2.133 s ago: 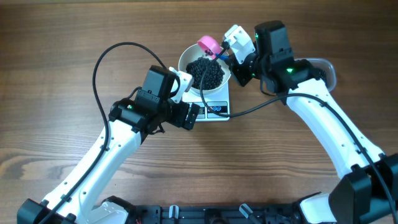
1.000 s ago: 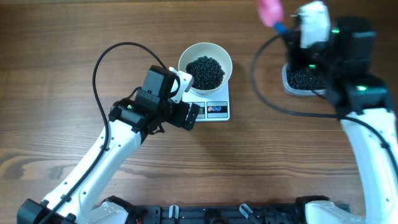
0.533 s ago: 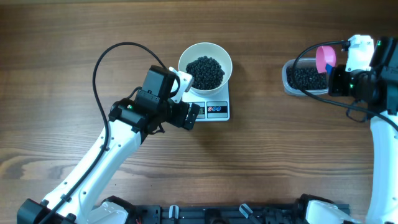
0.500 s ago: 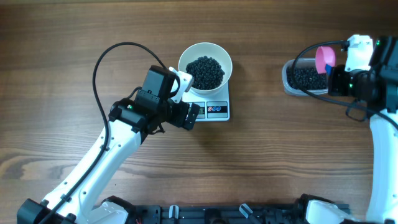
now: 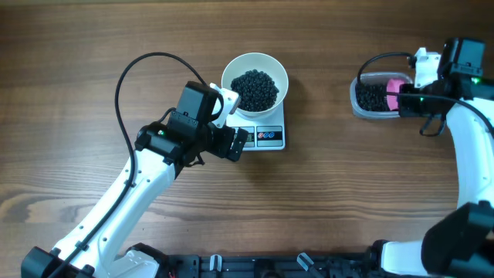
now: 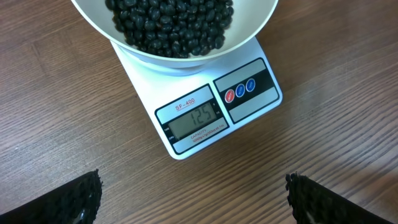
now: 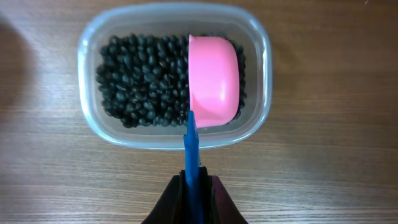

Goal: Scoop item into bowl and weigh 150g on scale
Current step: 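Dig the pink scoop through the beans in the tub with the right gripper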

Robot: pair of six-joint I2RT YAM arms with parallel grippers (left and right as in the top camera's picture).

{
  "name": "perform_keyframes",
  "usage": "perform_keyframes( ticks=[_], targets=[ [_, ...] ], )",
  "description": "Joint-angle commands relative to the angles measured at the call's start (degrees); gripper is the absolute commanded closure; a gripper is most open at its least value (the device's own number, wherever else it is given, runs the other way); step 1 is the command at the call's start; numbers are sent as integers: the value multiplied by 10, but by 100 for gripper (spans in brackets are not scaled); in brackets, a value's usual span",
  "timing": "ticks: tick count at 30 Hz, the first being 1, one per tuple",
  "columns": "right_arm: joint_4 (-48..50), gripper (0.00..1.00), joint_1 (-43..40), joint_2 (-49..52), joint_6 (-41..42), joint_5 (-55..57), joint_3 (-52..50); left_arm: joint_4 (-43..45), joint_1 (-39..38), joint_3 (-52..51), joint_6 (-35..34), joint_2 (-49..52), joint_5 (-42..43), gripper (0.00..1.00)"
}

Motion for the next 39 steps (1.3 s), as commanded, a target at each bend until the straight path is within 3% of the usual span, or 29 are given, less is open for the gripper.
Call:
perform_keyframes(
  ticks=[1, 15, 26, 39],
  targets=[
    [-6, 96, 2, 38, 0, 9, 2, 2, 3, 9, 5, -5, 7, 0],
    [-19, 96, 17, 67, 11, -128, 2, 2, 3, 9, 5, -5, 7, 0],
    [-30, 96, 15, 33, 13, -132, 2, 2, 3, 9, 5, -5, 7, 0],
    [-29, 96, 14, 22, -3, -216, 2, 2, 3, 9, 5, -5, 7, 0]
  ],
)
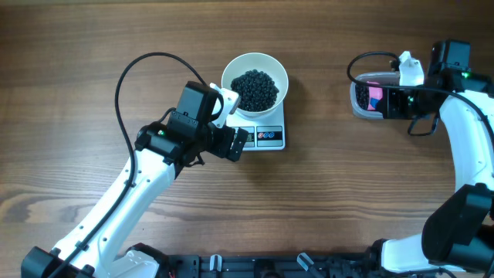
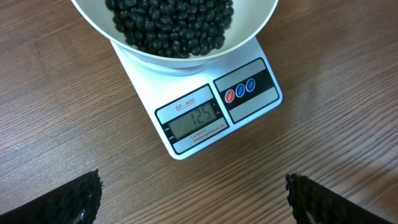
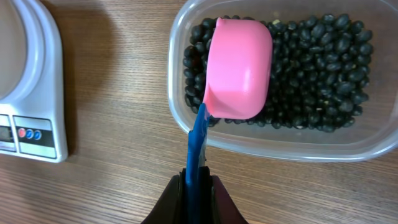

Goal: Scoop item into bowl and weigh 150g on scale
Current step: 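Dig the pink scoop through the beans in the tub with the right gripper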

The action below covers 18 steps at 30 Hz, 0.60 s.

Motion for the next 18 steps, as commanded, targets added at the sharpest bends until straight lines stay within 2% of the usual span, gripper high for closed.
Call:
perform_keyframes(
  ticks=[1, 7, 10, 18],
  targets=[
    [-3, 96, 5, -11, -12, -61, 2, 2, 3, 9, 5, -5, 7, 0],
    [-4, 96, -15, -11, -18, -64, 2, 2, 3, 9, 5, -5, 7, 0],
    [-9, 96, -33, -9, -44, -103, 2, 2, 3, 9, 5, -5, 7, 0],
    [-13, 96, -73, -7, -45, -139, 2, 2, 3, 9, 5, -5, 7, 0]
  ],
)
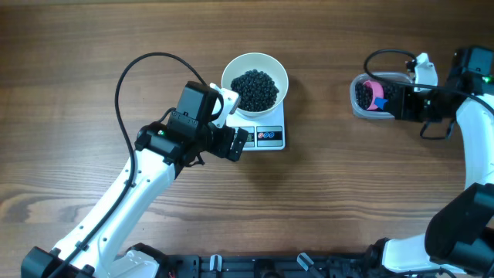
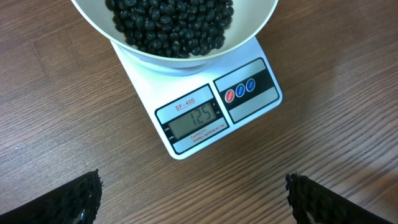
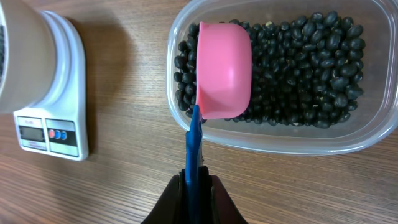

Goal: Scoop item into bowl and weigh 150g on scale
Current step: 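Dig the pink scoop through the beans in the tub with the right gripper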

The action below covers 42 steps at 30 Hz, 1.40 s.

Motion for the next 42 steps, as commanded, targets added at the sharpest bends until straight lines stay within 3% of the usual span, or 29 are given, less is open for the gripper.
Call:
perform_keyframes(
  ticks=[1, 23, 34, 42],
  targets=[
    [-1, 96, -9, -7, -16, -57, 2, 2, 3, 9, 5, -5, 7, 0],
    [0, 96, -17, 26, -13, -70, 2, 2, 3, 9, 5, -5, 7, 0],
    [-2, 96, -88, 35, -13, -165, 2, 2, 3, 9, 5, -5, 7, 0],
    [-6, 96, -109, 35, -11, -168, 2, 2, 3, 9, 5, -5, 7, 0]
  ],
)
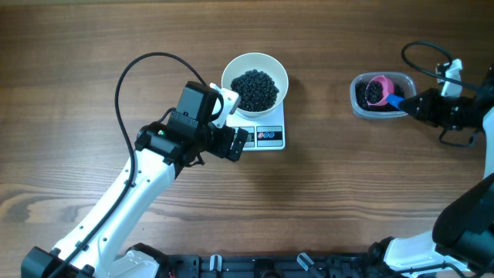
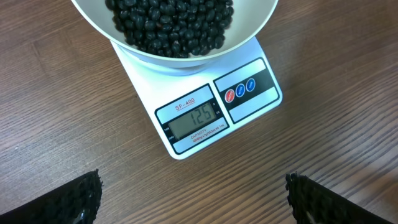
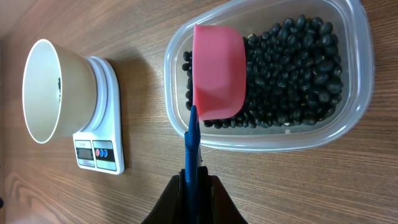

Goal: Scoop item into bowl and weigh 150g on scale
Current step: 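Dig the pink scoop through the beans in the tub with the right gripper, then lift the filled scoop from the tub with the right gripper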

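A white bowl (image 1: 255,71) heaped with black beans (image 2: 171,25) stands on the white scale (image 1: 262,136), whose display (image 2: 200,115) reads 125. At the right, a clear container (image 1: 357,102) holds more black beans (image 3: 292,68). My right gripper (image 3: 193,186) is shut on the blue handle of a pink scoop (image 3: 217,71). The scoop (image 1: 376,90) sits in the container's left half, mouth up, with beans in it as seen from overhead. My left gripper (image 2: 193,199) hangs open just in front of the scale, nothing between its fingers (image 2: 78,199).
Bare wooden table (image 1: 340,201) lies between the scale and the container. The left arm's black cable (image 1: 127,73) loops over the table to the left of the bowl. The right arm's cable (image 1: 421,48) arcs behind the container.
My right wrist has drawn back to the right and tipped over. The scoop has turned mouth up in the container and shows beans inside. Left arm and the 125 reading are unchanged.
First the scoop lay over the container's right half, held by my right gripper. Then it was at the container's left end, still mouth down in the wrist view. Now it sits there filled. The left gripper stayed open by the scale, which read 125 throughout.
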Robot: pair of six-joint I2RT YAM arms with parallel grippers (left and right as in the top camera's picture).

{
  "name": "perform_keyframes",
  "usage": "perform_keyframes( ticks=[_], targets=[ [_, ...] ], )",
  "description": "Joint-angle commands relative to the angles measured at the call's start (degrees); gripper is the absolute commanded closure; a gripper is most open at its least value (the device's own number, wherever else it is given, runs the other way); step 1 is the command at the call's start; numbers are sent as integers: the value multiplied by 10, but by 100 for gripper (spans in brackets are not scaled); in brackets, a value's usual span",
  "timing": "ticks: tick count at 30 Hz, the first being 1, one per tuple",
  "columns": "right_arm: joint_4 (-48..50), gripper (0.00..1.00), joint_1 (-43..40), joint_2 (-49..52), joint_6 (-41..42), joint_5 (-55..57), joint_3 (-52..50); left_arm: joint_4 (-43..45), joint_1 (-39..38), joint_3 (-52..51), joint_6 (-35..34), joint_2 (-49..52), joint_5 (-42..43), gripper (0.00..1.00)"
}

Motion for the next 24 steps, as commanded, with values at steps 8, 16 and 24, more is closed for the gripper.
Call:
perform_keyframes(
  ticks=[8, 16, 24],
  targets=[
    [-12, 96, -7, 8, 32, -48, 2, 2, 3, 9, 5, -5, 7, 0],
    [-17, 96, -42, 8, 82, -110, 2, 2, 3, 9, 5, -5, 7, 0],
    [-29, 96, -89, 8, 81, -195, 2, 2, 3, 9, 5, -5, 7, 0]
  ],
)
